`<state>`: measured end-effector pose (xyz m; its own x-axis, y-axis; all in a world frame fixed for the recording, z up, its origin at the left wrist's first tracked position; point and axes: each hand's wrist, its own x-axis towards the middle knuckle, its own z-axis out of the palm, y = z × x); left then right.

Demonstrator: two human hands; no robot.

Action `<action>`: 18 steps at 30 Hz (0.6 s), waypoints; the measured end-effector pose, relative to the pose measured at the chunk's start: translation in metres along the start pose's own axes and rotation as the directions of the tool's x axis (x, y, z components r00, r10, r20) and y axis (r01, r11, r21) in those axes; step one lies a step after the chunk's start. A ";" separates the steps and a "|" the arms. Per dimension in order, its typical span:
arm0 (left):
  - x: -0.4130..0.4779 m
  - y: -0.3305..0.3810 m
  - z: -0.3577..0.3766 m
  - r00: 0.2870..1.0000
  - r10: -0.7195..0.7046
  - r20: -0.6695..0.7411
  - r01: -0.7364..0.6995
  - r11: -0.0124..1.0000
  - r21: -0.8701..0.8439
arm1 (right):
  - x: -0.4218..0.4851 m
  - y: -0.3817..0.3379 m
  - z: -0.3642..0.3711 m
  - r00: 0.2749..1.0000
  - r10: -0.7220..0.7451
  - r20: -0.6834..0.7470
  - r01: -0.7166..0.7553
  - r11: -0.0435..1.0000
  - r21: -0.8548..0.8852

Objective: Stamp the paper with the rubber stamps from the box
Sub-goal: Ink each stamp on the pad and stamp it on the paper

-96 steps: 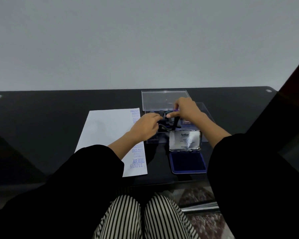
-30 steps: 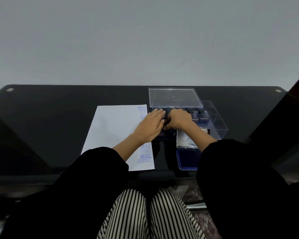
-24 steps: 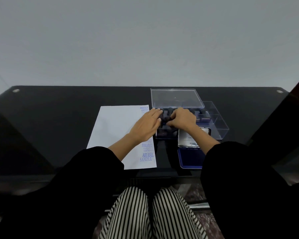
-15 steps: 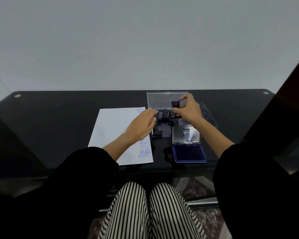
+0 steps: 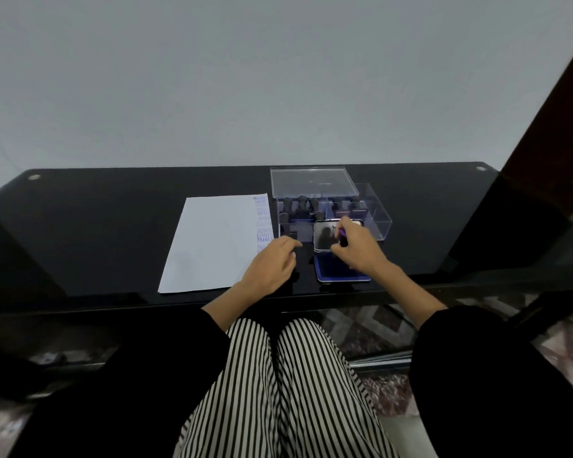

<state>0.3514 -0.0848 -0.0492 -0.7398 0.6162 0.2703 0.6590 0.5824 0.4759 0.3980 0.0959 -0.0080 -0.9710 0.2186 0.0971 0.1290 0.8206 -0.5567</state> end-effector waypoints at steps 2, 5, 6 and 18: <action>-0.002 0.002 0.008 0.999 -0.025 0.022 0.025 1.000 -0.006 | -0.003 0.004 0.008 1.000 -0.007 -0.027 0.005 0.999 -0.041; 0.000 0.004 0.017 0.998 -0.045 0.047 0.045 0.999 0.002 | -0.005 0.006 0.021 0.994 -0.041 -0.100 0.028 0.991 -0.129; 0.001 0.005 0.020 0.998 -0.047 0.053 0.047 0.999 0.008 | -0.006 0.006 0.025 0.991 -0.053 -0.121 0.036 0.989 -0.141; 0.004 0.001 0.044 0.999 -0.041 0.015 0.040 0.994 0.098 | -0.011 0.020 0.060 0.899 -0.130 -0.417 0.065 0.984 -0.168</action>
<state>0.3547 -0.0585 -0.0846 -0.7642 0.5995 0.2379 0.6394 0.6556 0.4017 0.3996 0.0782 -0.0702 -0.8060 0.3099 0.5043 0.0979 0.9100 -0.4028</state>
